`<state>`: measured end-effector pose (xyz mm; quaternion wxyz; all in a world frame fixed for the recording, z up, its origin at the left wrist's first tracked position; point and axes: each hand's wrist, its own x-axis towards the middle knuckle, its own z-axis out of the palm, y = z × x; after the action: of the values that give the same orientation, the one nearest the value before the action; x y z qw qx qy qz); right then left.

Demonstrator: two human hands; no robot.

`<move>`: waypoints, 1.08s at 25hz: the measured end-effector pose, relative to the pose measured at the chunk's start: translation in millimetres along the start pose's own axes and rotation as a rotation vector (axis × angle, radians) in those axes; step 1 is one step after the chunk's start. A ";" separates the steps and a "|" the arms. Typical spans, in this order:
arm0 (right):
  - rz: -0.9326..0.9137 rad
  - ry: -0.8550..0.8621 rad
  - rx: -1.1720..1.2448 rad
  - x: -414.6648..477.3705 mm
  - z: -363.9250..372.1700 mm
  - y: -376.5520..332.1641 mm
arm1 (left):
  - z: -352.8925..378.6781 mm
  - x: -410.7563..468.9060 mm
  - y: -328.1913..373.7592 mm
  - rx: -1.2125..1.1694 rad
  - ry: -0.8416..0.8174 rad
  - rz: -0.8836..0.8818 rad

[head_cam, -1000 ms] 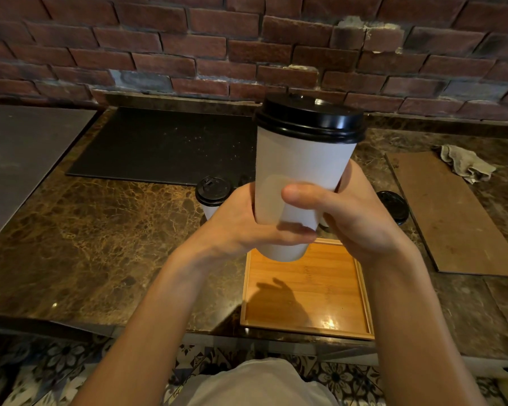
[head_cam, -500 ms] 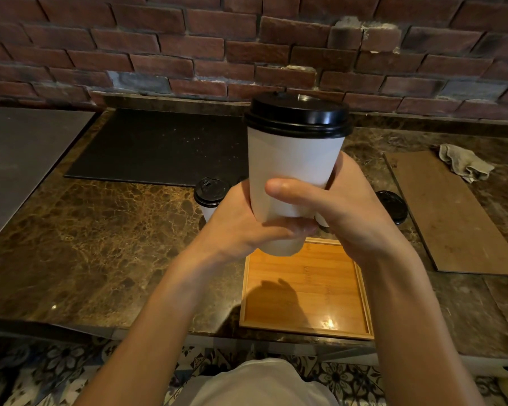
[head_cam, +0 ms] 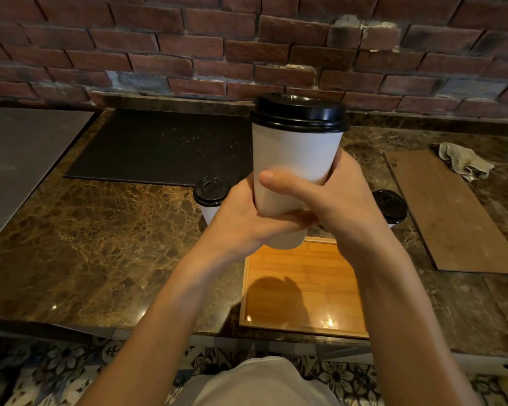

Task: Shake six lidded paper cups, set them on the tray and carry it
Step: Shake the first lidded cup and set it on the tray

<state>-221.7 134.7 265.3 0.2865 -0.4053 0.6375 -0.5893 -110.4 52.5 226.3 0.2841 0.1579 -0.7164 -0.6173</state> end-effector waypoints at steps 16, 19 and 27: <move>0.042 -0.211 0.095 0.8 -9.1 -0.8 | -14.3 -1.7 7.1 -0.163 -0.199 -0.174; 0.051 -0.136 -0.010 1.8 -5.5 -3.9 | -15.0 -1.3 5.7 -0.147 -0.130 -0.186; 0.029 0.055 -0.210 2.8 9.9 -1.6 | -11.6 3.0 2.2 0.010 0.028 -0.216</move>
<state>-214.5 127.2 265.8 0.2333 -0.4073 0.7094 -0.5258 -105.6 42.0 230.0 0.2251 0.2443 -0.6942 -0.6386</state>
